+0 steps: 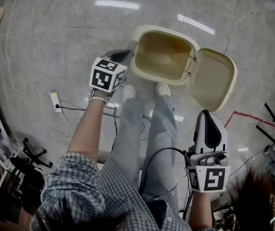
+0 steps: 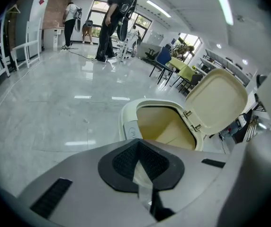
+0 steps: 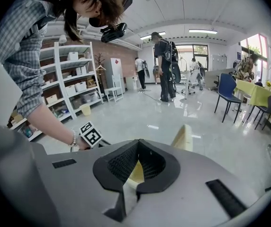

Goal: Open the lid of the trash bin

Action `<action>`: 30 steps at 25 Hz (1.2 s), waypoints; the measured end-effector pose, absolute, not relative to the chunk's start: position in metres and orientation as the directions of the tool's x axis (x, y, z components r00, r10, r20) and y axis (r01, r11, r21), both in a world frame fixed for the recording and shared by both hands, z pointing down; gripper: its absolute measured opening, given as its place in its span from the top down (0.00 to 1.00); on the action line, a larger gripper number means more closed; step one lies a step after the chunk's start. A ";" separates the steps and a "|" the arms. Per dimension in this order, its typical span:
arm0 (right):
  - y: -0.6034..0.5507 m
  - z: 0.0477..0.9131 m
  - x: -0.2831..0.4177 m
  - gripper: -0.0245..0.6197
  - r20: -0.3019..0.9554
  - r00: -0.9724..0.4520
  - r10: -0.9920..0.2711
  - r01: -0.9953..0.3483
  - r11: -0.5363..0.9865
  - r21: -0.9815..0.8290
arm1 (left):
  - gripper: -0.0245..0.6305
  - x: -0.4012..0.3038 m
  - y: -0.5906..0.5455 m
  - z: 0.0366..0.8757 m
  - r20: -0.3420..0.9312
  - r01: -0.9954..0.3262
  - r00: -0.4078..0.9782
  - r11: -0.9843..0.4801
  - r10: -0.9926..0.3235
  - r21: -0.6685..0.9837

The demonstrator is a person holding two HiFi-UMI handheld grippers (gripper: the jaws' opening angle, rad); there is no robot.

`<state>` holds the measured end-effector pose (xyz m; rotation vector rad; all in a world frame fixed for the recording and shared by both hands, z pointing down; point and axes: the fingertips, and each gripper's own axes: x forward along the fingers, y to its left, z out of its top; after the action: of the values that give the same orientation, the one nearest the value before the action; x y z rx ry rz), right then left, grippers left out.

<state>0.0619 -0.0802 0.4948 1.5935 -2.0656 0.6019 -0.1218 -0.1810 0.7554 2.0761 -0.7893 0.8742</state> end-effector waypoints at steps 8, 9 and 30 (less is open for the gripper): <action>-0.072 0.495 0.069 0.94 0.608 -0.207 -0.766 -0.975 0.214 -0.062 | 0.96 -0.120 -0.182 0.754 0.781 -0.754 0.571 -0.537 -0.254 0.378; -0.071 0.495 0.069 0.94 0.610 -0.204 -0.766 -0.976 0.211 -0.062 | 0.96 -0.119 -0.181 0.753 0.780 -0.752 0.572 -0.540 -0.253 0.377; -0.101 0.435 0.087 0.94 0.516 -0.246 -0.820 -0.963 0.267 -0.034 | 0.96 -0.104 -0.174 0.634 0.714 -0.712 0.620 -0.614 -0.324 0.340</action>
<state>0.0872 -0.1009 0.4354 1.6164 -2.1471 0.4894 -0.1044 -0.1742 0.6338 2.2236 -0.8101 0.8143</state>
